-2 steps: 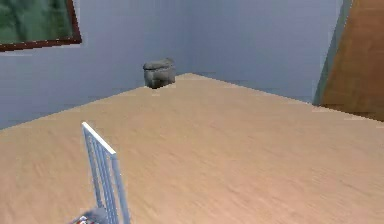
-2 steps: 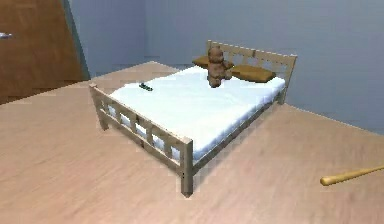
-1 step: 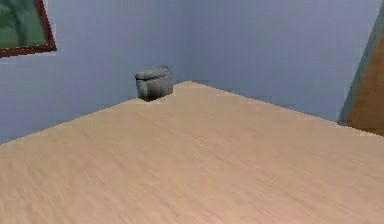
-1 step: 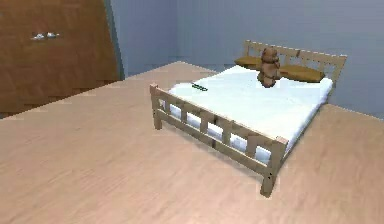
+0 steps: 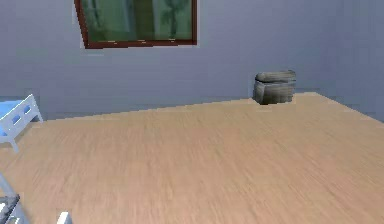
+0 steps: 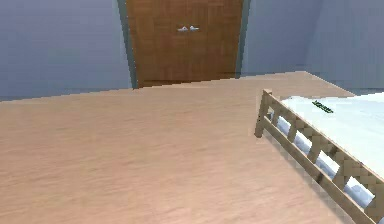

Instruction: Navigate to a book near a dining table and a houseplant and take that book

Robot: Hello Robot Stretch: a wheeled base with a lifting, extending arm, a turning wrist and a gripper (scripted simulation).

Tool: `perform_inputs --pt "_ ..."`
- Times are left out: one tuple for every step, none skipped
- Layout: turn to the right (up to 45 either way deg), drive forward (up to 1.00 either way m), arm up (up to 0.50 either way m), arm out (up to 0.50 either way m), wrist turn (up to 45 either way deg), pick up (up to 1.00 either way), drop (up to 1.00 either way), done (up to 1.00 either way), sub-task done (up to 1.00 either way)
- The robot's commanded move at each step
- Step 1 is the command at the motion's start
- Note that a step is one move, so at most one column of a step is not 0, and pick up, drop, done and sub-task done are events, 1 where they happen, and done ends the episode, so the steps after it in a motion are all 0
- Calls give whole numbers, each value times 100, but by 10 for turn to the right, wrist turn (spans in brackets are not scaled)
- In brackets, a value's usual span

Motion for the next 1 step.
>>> perform_inputs --pt "0 25 0 0 0 0 0 0 0"
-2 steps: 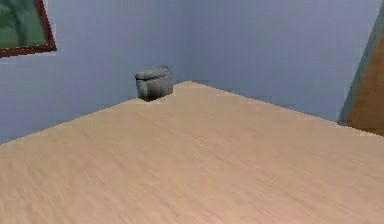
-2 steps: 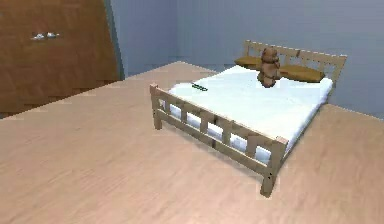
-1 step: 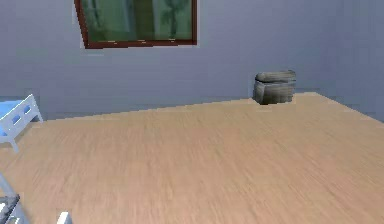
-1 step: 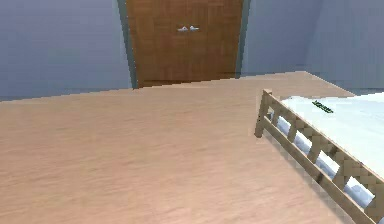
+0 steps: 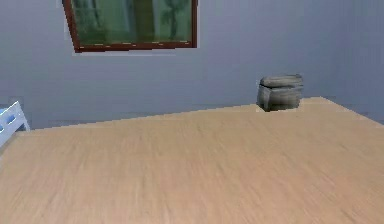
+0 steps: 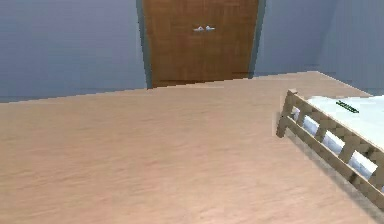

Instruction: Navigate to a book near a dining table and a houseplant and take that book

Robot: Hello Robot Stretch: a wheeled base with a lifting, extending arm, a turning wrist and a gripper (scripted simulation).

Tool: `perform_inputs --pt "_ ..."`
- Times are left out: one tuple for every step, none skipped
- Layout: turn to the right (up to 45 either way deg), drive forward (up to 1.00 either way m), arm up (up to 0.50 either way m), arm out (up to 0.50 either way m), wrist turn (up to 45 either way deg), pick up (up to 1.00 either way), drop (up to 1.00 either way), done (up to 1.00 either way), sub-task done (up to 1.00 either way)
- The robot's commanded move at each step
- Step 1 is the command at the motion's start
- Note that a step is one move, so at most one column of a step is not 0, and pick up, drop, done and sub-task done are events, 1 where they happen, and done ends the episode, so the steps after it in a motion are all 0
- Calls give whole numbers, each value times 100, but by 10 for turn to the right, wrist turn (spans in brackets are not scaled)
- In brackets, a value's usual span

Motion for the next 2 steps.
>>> perform_inputs --pt "-90 0 0 0 0 0 0 0 0" --pt "0 30 0 0 0 0 0 0 0"
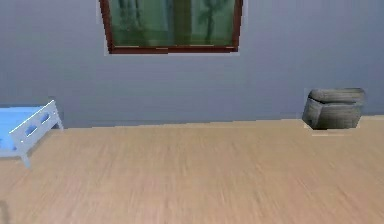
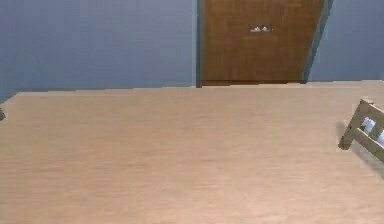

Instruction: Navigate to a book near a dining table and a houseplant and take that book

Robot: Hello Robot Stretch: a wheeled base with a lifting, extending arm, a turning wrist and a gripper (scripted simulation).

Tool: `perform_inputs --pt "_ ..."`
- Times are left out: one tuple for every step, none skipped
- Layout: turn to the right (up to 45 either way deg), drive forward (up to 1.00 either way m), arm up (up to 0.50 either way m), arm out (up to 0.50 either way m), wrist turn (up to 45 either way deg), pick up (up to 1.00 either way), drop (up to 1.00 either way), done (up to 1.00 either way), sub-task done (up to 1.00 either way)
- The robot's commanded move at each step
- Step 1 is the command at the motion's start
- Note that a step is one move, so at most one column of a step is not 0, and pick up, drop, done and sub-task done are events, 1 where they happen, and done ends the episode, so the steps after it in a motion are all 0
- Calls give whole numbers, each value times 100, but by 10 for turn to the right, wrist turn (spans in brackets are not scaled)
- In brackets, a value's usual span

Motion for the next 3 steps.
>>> perform_inputs --pt "-450 0 0 0 0 0 0 0 0" --pt "-30 0 0 0 0 0 0 0 0" --pt "0 25 0 0 0 0 0 0 0"
